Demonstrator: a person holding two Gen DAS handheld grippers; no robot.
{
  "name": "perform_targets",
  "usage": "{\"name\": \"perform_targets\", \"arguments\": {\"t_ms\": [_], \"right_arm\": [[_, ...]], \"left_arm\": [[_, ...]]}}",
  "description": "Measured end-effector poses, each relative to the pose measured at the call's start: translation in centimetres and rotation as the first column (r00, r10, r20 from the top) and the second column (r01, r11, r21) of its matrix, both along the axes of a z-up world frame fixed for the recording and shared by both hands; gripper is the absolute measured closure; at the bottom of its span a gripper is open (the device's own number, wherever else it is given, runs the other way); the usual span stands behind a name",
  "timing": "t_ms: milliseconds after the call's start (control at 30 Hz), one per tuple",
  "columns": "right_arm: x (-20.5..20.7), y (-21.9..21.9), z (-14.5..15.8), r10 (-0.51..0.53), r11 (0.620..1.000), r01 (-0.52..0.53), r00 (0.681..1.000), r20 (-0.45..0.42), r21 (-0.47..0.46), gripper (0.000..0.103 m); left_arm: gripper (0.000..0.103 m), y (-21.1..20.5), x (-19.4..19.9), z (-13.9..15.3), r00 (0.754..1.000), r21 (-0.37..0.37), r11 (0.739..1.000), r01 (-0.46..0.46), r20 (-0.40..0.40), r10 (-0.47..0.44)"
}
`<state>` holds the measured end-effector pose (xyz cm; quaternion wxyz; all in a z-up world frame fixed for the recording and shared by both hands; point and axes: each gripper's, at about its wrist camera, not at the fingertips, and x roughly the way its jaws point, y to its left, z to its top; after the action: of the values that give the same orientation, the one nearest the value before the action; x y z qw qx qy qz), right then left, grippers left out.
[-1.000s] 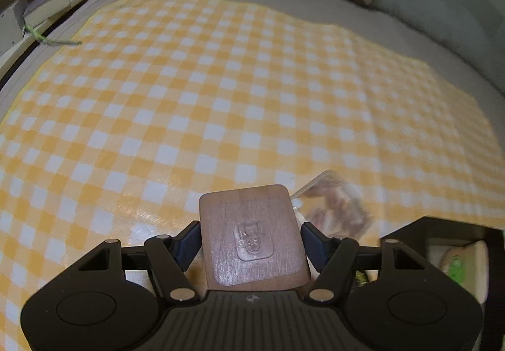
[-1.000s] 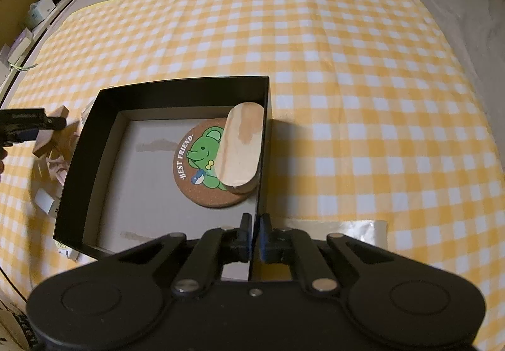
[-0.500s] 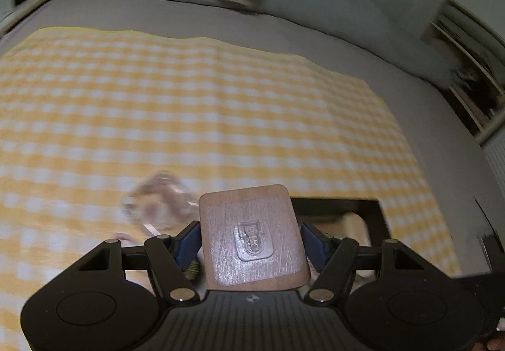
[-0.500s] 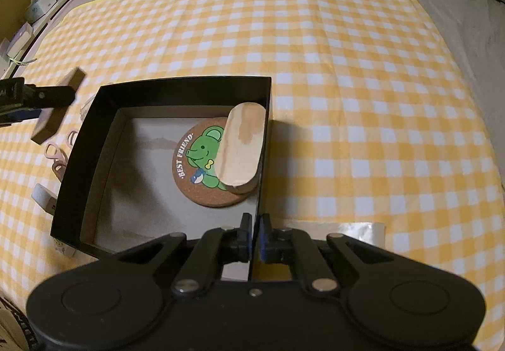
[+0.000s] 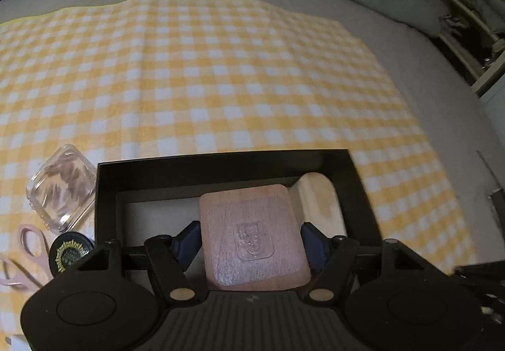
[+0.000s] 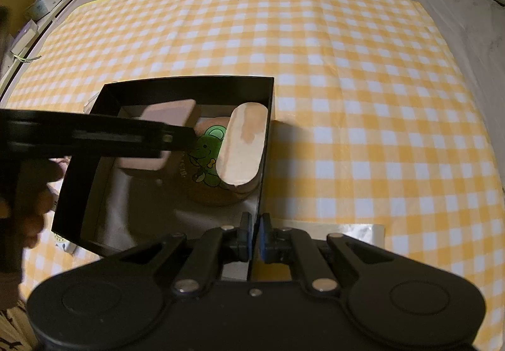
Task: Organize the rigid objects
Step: 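Carry the square wooden coaster into the box and lower it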
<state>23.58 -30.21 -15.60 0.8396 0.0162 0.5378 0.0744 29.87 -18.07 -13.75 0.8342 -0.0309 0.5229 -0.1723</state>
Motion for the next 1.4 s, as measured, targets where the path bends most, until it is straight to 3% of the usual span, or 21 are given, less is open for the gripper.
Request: {"name": "perform_targets", "arguments": {"t_ms": [100,367,567,767,1200,1400], "right_arm": [[-0.2,-0.2,0.1,0.003,1.000,-0.003,1.000,0.000,0.005,0.098],[-0.1,-0.3,0.2,0.007,1.000,-0.007,1.000,-0.001,0.007,0.097],[-0.1,-0.6,0.2,0.009,1.000,-0.009,1.000,-0.003,0.023,0.097],[-0.1,-0.6,0.2,0.009,1.000,-0.008,1.000,-0.003,0.023,0.097],[-0.2,-0.5,0.2,0.008,1.000,-0.008,1.000,-0.002,0.024,0.097],[-0.2,-0.4,0.2,0.007,1.000,-0.007,1.000,-0.001,0.022,0.097]], "left_arm": [[0.034,0.0,0.7,-0.8,1.000,0.002,1.000,-0.018,-0.010,0.018],[0.034,0.0,1.5,-2.3,0.997,-0.082,0.995,-0.057,-0.054,0.053],[0.029,0.7,1.6,-2.2,0.992,-0.139,0.986,-0.097,-0.098,0.083],[0.031,0.7,1.0,-1.8,0.992,-0.165,0.982,-0.091,-0.104,0.074],[0.029,1.1,0.5,-0.8,0.993,-0.177,0.980,-0.089,-0.095,0.073],[0.016,1.3,-0.7,1.9,0.998,-0.146,0.988,-0.049,-0.049,0.042]]}}
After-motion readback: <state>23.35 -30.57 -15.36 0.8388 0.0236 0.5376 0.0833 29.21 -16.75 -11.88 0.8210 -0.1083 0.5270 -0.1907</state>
